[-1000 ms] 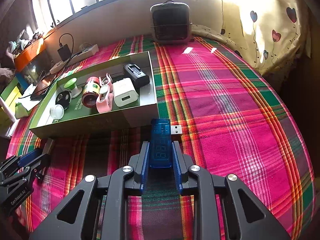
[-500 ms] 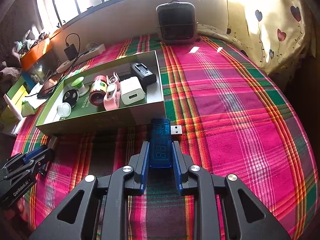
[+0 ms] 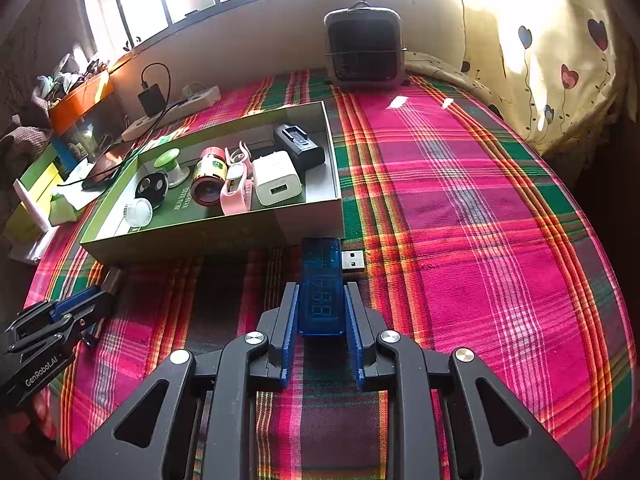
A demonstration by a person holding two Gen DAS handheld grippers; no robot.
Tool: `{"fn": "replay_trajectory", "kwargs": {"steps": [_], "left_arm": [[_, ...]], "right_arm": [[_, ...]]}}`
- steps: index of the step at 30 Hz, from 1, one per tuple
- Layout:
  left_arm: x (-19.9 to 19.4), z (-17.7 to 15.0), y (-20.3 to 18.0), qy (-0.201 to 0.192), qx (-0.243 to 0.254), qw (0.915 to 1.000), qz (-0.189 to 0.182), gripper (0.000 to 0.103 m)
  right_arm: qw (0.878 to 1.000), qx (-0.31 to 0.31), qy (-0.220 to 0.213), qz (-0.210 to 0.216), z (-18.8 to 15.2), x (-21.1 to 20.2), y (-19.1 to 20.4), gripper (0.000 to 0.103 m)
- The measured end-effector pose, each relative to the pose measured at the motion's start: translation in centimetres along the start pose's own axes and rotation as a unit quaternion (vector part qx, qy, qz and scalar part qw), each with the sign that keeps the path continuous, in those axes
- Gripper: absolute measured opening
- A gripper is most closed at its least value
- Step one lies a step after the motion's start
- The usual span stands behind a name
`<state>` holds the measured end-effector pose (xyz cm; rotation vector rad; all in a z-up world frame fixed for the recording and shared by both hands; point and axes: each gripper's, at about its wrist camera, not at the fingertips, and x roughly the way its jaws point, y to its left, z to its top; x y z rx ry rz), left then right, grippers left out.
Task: Organize rigid objects
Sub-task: 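Carry the USB stick and black stapler with both tools over the green box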
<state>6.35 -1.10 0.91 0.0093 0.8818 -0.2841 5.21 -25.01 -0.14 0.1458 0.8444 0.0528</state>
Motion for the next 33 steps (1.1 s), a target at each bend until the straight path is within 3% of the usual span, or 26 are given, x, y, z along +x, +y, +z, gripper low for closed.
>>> {"fn": "replay_trajectory", "kwargs": {"steps": [33], "left_arm": [[-3.1, -0.2, -0.9, -0.032, 0.0, 0.9994, -0.016, 0.022]], "right_arm": [[0.999, -0.021, -0.02, 0.024, -1.0, -2.4, 1.6, 0.023]]}}
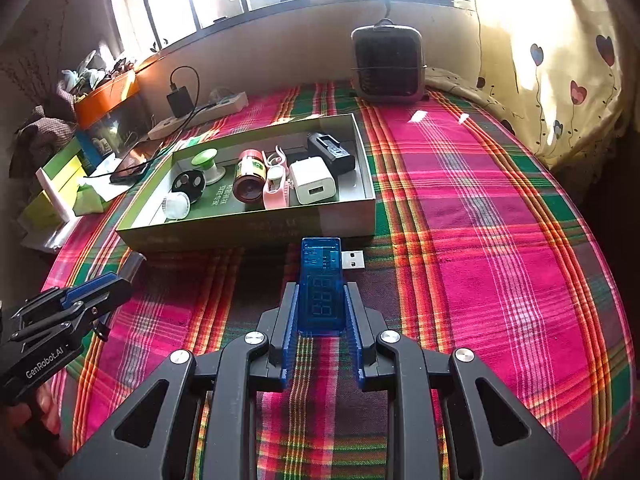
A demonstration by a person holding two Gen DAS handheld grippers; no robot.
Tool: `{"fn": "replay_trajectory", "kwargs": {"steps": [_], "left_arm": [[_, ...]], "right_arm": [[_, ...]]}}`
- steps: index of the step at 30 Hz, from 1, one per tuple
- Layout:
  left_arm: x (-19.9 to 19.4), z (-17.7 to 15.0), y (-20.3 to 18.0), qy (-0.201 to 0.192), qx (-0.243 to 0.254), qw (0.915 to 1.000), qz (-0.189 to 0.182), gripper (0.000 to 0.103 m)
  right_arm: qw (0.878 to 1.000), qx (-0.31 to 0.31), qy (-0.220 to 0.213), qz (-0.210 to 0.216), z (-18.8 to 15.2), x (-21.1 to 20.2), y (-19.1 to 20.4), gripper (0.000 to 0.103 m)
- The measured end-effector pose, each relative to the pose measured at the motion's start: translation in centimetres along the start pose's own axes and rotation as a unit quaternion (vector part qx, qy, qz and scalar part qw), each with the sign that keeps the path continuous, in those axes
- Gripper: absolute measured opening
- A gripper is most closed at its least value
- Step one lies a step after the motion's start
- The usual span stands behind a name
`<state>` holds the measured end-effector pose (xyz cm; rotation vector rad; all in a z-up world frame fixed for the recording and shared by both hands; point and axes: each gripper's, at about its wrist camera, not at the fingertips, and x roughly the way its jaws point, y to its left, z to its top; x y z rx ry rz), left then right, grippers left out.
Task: Organize rigid objects
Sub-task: 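Carry the USB stick and black stapler with both tools over the green box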
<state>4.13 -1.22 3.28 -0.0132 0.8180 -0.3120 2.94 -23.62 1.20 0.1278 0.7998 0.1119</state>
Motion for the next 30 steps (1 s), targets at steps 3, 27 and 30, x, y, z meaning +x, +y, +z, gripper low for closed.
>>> {"fn": "replay_trajectory", "kwargs": {"steps": [3, 27, 30], "left_arm": [[-0.4, 0.3, -0.1, -0.005, 0.0, 1.0, -0.002, 0.022], [-0.5, 3.6, -0.3, -0.028, -0.005, 0.9993, -0.024, 0.022], [0.0, 4.3, -0.1, -0.027, -0.008, 0.9992, -0.029, 0.022]], "right_arm": [[1.0, -0.002, -0.006, 0.002, 0.1, -0.4, 0.2, 0.023], [0.999, -0.023, -0.044, 0.009, 3.3, -1.5, 1.4, 0.023], [0.998, -0.027, -0.049, 0.01, 4.2, -1.4, 1.5, 0.023]]}}
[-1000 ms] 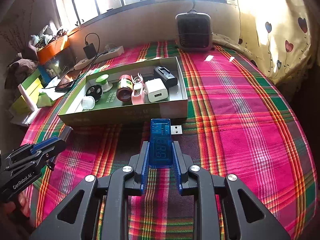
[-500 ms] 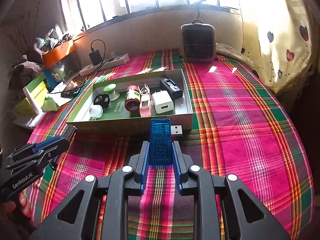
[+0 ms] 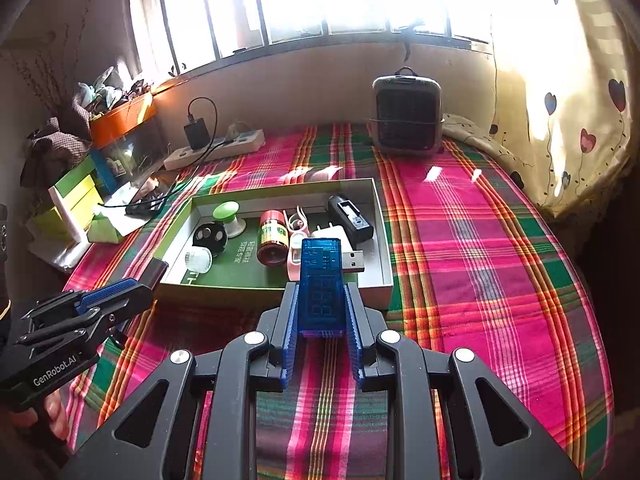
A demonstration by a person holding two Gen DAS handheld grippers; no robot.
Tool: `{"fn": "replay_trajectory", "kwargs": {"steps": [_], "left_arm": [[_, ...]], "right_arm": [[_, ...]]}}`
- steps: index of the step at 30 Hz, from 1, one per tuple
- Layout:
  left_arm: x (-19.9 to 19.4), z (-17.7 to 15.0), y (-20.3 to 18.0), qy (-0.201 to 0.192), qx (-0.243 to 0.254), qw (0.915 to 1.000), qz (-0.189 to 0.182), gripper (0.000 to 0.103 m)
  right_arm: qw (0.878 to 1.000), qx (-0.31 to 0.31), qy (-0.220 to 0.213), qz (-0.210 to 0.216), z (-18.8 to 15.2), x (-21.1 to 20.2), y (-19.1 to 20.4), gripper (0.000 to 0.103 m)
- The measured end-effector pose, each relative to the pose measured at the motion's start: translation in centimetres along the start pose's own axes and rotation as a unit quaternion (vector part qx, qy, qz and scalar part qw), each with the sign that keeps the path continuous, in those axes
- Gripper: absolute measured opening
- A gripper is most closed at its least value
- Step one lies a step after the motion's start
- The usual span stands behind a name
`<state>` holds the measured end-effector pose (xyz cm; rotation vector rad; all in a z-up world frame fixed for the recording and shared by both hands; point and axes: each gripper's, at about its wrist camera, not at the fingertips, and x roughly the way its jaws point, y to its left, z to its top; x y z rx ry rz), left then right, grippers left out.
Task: Organize rigid objects
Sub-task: 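Carry the USB stick and black stapler with both tools over the green box, then lower and release the USB stick with the right tool while the left releases the stapler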
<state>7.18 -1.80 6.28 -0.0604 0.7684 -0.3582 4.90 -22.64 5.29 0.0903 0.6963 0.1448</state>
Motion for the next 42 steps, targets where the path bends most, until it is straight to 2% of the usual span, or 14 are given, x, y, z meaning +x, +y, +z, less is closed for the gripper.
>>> {"fn": "replay_trajectory", "kwargs": {"steps": [19, 29, 42], "left_arm": [[5.8, 4.0, 0.9, 0.021, -0.009, 0.9997, -0.004, 0.022], [9.2, 4.3, 1.3, 0.049, -0.016, 0.9987, -0.004, 0.022], [10.6, 4.3, 1.4, 0.057, -0.015, 0.9983, -0.001, 0.022]], "right_arm": [[1.0, -0.014, 0.01, 0.02, 5.5, 5.8, -0.2, 0.023], [0.999, -0.02, 0.04, 0.03, 6.3, 9.7, -0.2, 0.023], [0.997, -0.029, 0.062, 0.046, 6.6, 12.1, 0.1, 0.023]]}}
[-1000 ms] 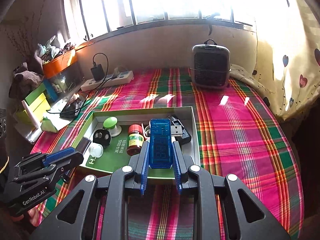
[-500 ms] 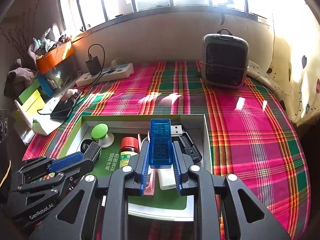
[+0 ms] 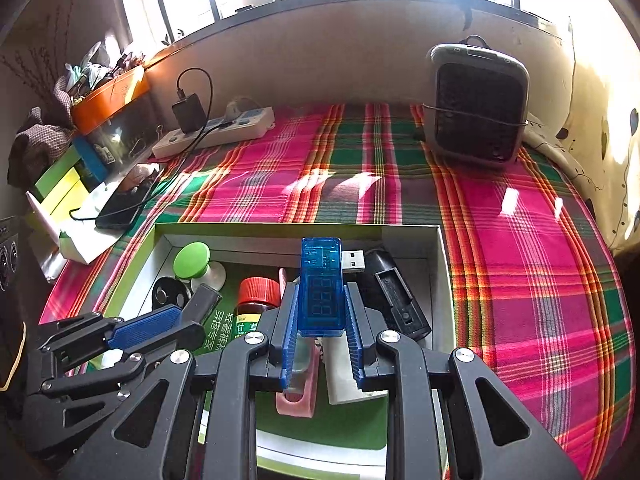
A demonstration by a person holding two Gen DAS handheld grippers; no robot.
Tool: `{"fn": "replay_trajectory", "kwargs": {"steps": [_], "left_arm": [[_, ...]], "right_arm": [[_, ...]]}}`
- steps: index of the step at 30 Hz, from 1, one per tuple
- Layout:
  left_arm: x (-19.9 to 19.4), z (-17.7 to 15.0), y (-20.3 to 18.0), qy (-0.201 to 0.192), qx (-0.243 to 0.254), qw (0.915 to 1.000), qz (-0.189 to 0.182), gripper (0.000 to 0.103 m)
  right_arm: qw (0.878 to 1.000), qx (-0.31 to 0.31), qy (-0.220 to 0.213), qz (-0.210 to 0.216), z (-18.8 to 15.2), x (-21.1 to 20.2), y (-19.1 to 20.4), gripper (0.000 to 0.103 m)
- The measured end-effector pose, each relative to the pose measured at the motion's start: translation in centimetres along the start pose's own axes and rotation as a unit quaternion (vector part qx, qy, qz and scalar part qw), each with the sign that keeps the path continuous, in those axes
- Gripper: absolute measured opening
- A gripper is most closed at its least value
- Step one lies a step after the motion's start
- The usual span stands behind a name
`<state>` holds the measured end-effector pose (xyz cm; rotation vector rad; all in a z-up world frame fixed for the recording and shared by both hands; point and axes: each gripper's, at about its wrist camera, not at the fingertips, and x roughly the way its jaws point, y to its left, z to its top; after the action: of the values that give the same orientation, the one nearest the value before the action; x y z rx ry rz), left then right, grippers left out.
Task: Organize rigid objects
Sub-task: 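Lower and release the USB stick with the right tool while the left releases the stapler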
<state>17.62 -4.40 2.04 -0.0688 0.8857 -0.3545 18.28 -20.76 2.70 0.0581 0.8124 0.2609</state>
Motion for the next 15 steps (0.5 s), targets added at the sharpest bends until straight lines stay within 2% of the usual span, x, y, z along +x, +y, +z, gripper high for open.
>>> {"fn": "replay_trajectory", "kwargs": {"steps": [15], "left_arm": [[0.2, 0.0, 0.0, -0.001, -0.001, 1.0, 0.001, 0.022]], "right_arm": [[1.0, 0.0, 0.01, 0.005, -0.1, 1.3, 0.0, 0.023]]}}
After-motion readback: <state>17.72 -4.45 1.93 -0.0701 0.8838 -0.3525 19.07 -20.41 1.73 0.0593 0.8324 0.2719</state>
